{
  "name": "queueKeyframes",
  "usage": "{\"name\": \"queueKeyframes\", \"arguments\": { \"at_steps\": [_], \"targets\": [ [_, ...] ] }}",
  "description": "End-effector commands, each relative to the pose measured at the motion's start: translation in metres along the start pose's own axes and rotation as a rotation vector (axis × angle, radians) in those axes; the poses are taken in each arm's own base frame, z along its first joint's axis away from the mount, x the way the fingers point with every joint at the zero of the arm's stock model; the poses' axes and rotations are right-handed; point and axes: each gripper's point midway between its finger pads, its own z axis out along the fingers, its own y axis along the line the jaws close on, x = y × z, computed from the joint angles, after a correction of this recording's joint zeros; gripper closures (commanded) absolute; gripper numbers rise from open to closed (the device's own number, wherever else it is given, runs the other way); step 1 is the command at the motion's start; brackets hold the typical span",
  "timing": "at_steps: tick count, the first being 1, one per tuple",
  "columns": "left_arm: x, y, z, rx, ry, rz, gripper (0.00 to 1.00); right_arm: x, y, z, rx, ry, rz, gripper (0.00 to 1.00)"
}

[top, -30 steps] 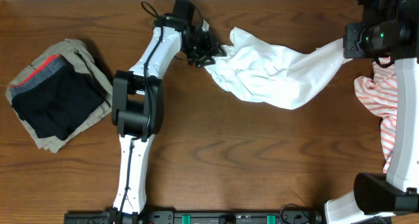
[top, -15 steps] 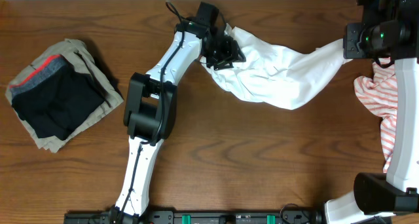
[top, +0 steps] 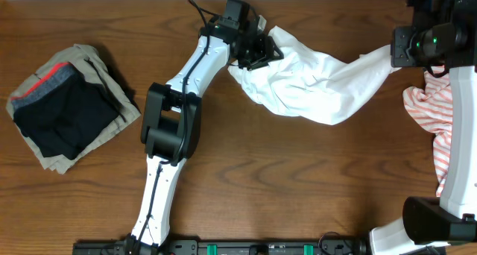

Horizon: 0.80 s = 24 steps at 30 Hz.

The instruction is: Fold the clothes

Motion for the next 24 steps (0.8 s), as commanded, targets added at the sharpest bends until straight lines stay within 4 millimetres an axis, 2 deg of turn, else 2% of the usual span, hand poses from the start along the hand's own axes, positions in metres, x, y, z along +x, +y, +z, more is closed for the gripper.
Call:
{"name": "queueKeyframes", "arguments": {
  "at_steps": [1,3,8,13,19,24],
  "targets": [
    [-0.001,-0.008,-0.001,0.015,-0.009,0.006,0.50,0.000,0.003,0.001,-0.001,0.002,-0.019,0.99],
    [-0.003,-0.015,-0.001,0.051,-0.011,0.022,0.51,-0.001,0.003,0.001,-0.001,0.001,-0.019,0.99],
    [-0.001,-0.012,0.006,0.033,-0.010,0.024,0.50,-0.001,0.003,0.001,-0.001,0.001,-0.019,0.99],
    [0.004,0.005,0.020,-0.034,-0.014,0.015,0.50,-0.001,0.004,0.001,-0.007,0.001,-0.019,0.99],
    [-0.009,-0.012,0.024,0.008,-0.077,0.090,0.50,-0.001,0.004,0.001,-0.008,0.001,-0.018,0.99],
    [-0.012,-0.005,0.032,-0.046,-0.106,0.114,0.50,-0.001,0.004,0.001,-0.009,0.001,-0.020,0.99]
  ]
}}
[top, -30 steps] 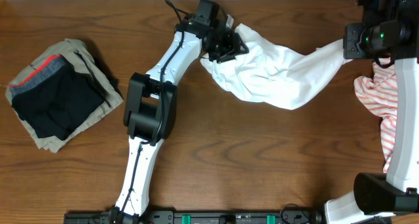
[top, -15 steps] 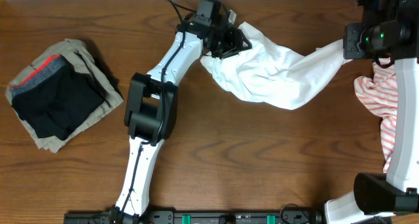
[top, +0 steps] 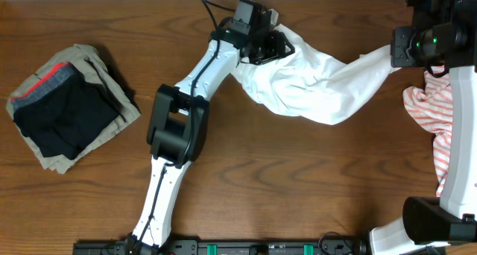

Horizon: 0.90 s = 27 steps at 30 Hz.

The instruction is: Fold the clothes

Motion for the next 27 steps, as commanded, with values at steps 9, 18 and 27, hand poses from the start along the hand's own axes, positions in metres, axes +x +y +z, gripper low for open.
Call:
{"name": "queueKeyframes", "arguments": {
  "at_steps": [9,18,27],
  "targets": [
    [0.010,0.039,0.024,-0.121,-0.005,-0.013,0.45,-0.001,0.004,0.001,-0.008,0.002,-0.019,0.99],
    [-0.002,0.037,0.025,-0.118,-0.053,0.014,0.46,-0.001,0.004,0.001,-0.008,0.001,-0.019,0.99],
    [-0.001,0.036,0.025,-0.113,-0.050,0.014,0.78,-0.001,0.004,0.001,-0.008,0.001,-0.019,0.99]
  ]
}}
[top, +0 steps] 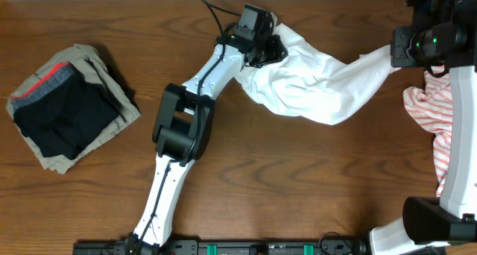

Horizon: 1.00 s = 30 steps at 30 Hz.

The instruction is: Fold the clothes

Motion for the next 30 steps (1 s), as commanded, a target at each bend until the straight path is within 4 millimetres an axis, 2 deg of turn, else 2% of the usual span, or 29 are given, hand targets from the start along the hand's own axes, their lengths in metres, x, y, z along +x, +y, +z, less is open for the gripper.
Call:
{"name": "queueKeyframes", "arguments": {
  "at_steps": [1,9,11,13,26,30],
  "targets": [
    [0.005,0.006,0.006,-0.008,0.013,0.000,0.80,-0.001,0.004,0.001,-0.008,0.001,-0.017,0.99],
    [0.010,0.011,0.007,-0.041,0.023,0.015,0.81,-0.001,0.004,0.001,-0.008,0.002,-0.018,0.99],
    [0.012,0.014,0.008,-0.071,0.024,0.013,0.64,-0.001,0.004,0.001,-0.008,0.001,-0.018,0.99],
    [0.014,0.019,0.008,-0.102,0.023,0.011,0.59,-0.001,0.004,0.001,-0.008,0.001,-0.018,0.99],
    [0.028,0.009,0.023,-0.090,0.042,0.050,0.60,-0.001,0.004,0.001,-0.008,0.001,-0.018,0.99],
    [0.023,0.006,0.023,-0.077,0.024,0.071,0.72,-0.001,0.004,0.001,-0.008,0.001,-0.018,0.99]
  ]
}}
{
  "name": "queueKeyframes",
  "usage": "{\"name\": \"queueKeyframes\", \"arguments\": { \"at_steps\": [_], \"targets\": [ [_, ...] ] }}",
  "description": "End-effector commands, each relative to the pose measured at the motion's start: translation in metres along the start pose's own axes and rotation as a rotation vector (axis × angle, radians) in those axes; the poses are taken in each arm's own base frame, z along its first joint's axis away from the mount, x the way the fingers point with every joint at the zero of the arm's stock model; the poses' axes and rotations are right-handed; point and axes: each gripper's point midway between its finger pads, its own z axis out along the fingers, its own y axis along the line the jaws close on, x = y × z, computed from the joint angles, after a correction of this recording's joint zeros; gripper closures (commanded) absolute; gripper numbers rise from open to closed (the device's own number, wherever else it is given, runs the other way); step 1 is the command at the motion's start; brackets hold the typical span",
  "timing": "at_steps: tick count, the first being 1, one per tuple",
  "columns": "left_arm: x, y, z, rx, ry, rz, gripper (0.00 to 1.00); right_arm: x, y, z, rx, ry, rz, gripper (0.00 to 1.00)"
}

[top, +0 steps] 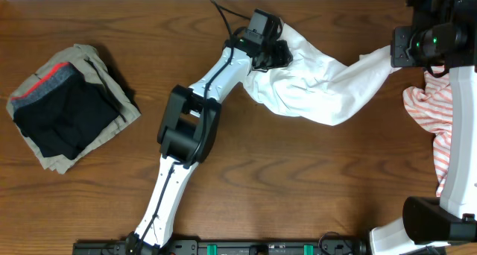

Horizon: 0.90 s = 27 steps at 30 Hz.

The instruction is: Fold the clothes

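A crumpled white garment [320,91] lies across the far middle of the brown table [298,195] in the overhead view. My left gripper [277,55] sits at its upper left corner, with cloth bunched around the fingers, and looks shut on it. The garment's right end tapers up to my right gripper [393,56] at the far right, which looks shut on that end. Both sets of fingertips are mostly hidden by the wrists and the cloth.
A folded pile of dark and khaki clothes [67,109] rests at the left. A red-and-white striped cloth [436,117] lies at the right edge under the right arm. The left arm [186,128] stretches diagonally from the front to the far middle.
My left gripper has moved a little to the right along the far edge, and the garment's upper left corner has moved with it. The right arm and the other clothes are unchanged.
My left gripper was at the garment's left corner, further to the left. At each later moment it stood a little further right and towards the far edge, with the corner bunching closer to the rest of the cloth. The right gripper stayed at the garment's right end throughout.
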Motion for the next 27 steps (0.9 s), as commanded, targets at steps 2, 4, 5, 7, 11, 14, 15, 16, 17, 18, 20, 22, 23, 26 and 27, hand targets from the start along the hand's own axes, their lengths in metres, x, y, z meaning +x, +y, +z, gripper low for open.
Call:
{"name": "queueKeyframes", "arguments": {
  "at_steps": [2,4,5,7,11,14,15,16,17,18,20,22,23,26,27],
  "targets": [
    [0.010,0.011,0.013,-0.017,0.022,0.018,0.77,-0.001,0.004,0.001,-0.008,0.001,-0.018,0.99],
    [0.011,0.009,0.014,-0.015,0.024,0.039,0.80,-0.001,0.004,0.001,-0.008,0.001,-0.017,0.99],
    [0.012,0.008,0.014,-0.014,0.026,0.050,0.81,-0.001,0.004,0.001,-0.008,0.001,-0.017,0.99],
    [0.014,0.007,0.015,-0.014,0.028,0.061,0.89,-0.001,0.004,0.001,-0.008,0.001,-0.017,0.99],
    [0.013,0.006,0.015,-0.009,0.028,0.070,0.94,-0.001,0.004,0.001,-0.008,0.001,-0.017,0.99],
    [0.008,0.000,0.006,0.041,0.040,0.086,0.94,-0.001,0.004,0.001,-0.008,0.001,-0.017,0.99],
    [0.007,0.000,0.003,0.039,0.040,0.082,0.94,-0.001,0.004,0.001,-0.008,0.001,-0.018,0.99],
    [0.005,0.000,-0.004,0.034,0.041,0.085,0.94,-0.001,0.004,0.001,-0.008,0.001,-0.017,0.99],
    [0.003,-0.001,-0.011,0.031,0.042,0.101,0.94,-0.001,0.004,0.001,-0.008,0.001,-0.018,0.99],
    [0.000,-0.003,-0.019,0.027,0.041,0.122,0.94,-0.001,0.004,0.001,-0.008,-0.001,-0.017,0.99],
    [-0.008,-0.004,-0.040,-0.015,0.025,0.146,0.94,-0.002,0.004,0.001,-0.008,-0.005,-0.017,0.99],
    [-0.016,-0.011,-0.062,-0.041,0.007,0.180,0.94,-0.003,0.004,0.001,-0.008,-0.008,-0.016,0.99],
    [-0.020,-0.016,-0.074,-0.037,-0.004,0.196,0.94,-0.003,0.004,0.001,-0.008,-0.009,-0.016,0.99],
    [-0.036,-0.034,-0.112,-0.025,-0.058,0.215,0.94,-0.005,0.004,0.001,-0.007,-0.015,-0.015,0.99],
    [-0.042,-0.040,-0.123,-0.019,-0.079,0.221,0.94,-0.005,0.004,0.001,-0.007,-0.017,-0.015,0.99]
  ]
}}
